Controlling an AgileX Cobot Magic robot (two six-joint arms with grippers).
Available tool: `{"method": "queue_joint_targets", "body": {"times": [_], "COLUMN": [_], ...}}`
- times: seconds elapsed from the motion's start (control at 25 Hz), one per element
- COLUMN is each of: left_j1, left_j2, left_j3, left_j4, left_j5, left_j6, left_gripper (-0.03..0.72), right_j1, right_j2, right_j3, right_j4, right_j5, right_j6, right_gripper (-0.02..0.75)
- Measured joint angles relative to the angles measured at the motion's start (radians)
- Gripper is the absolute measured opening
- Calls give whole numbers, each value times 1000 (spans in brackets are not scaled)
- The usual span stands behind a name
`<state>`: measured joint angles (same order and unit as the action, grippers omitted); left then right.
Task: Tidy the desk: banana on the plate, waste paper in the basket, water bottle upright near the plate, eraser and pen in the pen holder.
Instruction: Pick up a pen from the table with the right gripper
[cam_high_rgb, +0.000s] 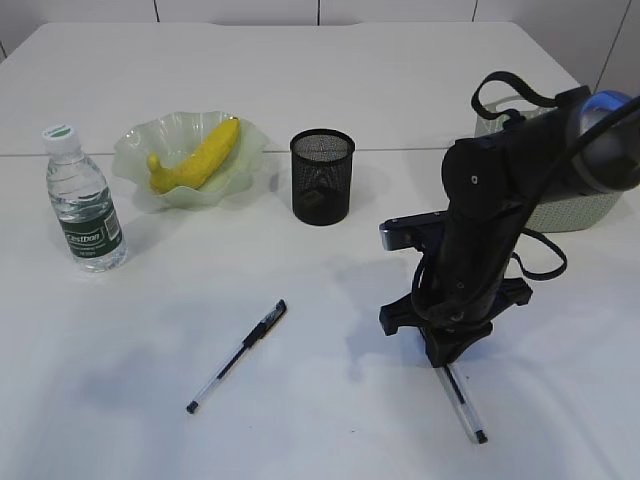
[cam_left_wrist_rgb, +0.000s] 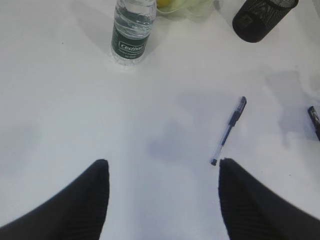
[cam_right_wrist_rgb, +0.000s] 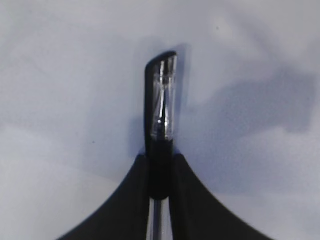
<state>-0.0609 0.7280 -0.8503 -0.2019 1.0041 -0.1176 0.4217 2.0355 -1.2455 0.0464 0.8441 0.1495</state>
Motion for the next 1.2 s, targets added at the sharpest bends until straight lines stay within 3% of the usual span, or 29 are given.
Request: {"method": "queue_joint_targets", "body": {"times": [0.52, 1.2], "left_j1": [0, 0], "left_j2": [0, 0], "left_j3": [0, 0], "left_j4": [0, 0], "left_j5": [0, 0], "left_j6": [0, 0], "left_gripper": [489, 488], "right_j1": [0, 0], "right_j2": [-11, -129], "right_j3": [0, -123], "right_j4": [-2, -9], "right_j5": [-22, -247], "right_j6": [-4, -61], "right_gripper": [50, 50]}}
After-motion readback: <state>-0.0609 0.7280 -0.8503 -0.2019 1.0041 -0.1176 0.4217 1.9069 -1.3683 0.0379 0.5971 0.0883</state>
